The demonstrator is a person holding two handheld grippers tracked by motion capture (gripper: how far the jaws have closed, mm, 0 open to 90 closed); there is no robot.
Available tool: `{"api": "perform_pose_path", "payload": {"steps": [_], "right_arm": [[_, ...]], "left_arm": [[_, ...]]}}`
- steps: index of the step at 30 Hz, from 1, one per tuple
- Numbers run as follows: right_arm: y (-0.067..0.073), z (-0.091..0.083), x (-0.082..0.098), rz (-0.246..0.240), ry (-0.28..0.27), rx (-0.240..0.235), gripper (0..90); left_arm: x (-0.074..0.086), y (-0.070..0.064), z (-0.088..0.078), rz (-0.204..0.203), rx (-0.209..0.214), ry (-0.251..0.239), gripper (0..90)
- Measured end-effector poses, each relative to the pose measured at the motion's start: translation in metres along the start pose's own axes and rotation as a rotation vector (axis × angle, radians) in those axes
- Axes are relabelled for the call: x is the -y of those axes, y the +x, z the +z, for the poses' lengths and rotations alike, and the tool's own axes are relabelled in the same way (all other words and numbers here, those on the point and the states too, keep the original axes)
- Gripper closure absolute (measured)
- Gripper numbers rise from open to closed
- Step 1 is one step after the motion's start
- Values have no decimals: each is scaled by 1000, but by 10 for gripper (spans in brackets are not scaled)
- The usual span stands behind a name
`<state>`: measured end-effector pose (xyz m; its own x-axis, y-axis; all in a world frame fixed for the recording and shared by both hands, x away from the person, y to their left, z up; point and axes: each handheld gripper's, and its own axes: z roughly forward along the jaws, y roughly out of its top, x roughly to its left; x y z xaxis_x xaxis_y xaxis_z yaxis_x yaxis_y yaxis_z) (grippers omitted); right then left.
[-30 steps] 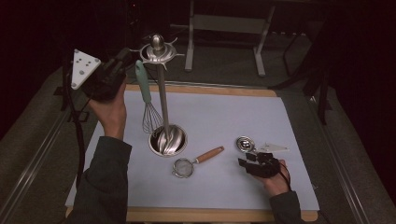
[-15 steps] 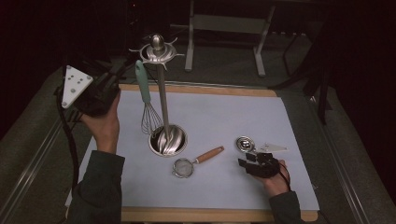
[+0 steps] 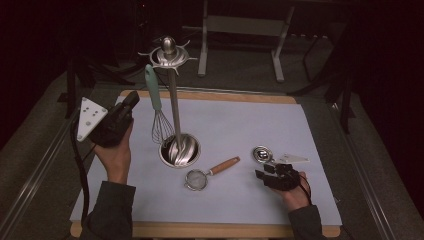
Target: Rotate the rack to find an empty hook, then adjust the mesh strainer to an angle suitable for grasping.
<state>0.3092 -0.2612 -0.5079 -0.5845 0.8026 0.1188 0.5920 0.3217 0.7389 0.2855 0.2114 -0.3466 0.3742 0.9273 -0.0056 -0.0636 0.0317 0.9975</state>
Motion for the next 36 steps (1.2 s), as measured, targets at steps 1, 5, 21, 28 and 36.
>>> {"api": "perform_pose_path", "payload": {"steps": [1,5,21,28,36], "right_arm": [[0,0,0,2,0,1,541],[-1,0,0,2,-2,3,541],[0,1,1,-2,5,2,542],[0,2,1,-5,5,4,542],[1,1,0,-3,5,2,542]], "left_arm": [[4,0,-1,3,3,8,897],[17,-1,-5,-10,2,22,897],[74,-6,-22,-48,25,122,896],[116,-18,-27,-76,54,214,895],[145,-29,-30,-82,74,292,896]]}}
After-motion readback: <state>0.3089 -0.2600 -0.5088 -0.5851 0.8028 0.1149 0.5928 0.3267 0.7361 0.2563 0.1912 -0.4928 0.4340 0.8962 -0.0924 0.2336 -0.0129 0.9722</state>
